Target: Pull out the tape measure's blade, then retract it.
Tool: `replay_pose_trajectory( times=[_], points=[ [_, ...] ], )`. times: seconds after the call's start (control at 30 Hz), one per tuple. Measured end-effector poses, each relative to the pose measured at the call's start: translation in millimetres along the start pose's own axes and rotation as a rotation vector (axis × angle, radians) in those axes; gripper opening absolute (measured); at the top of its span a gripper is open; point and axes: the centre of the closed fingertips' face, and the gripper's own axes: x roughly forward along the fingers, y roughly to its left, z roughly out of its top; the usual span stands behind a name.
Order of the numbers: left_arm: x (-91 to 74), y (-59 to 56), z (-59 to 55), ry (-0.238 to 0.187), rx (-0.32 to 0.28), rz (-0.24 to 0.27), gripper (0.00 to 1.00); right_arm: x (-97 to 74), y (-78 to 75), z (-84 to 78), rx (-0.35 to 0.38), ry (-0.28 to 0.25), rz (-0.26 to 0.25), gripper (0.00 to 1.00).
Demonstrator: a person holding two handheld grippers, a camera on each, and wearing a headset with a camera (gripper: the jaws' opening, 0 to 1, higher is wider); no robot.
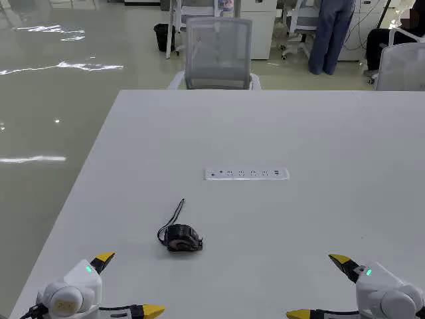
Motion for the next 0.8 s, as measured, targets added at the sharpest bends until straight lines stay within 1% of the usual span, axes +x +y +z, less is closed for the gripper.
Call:
replay_pose_trajectory(
  times=[0.23,0.8],
  points=[
    [-0.4,-2.5,3.2,-0.012,0.008,-0.006,0.99,0.6,1.8,0.0,-0.006,0.002,0.008,0.97],
    [-4.6,0.8,-1.5,-0.006,0.001,0.004,0.98,1.9,2.5,-0.4,-0.012,0.006,0.019,0.97]
  ],
)
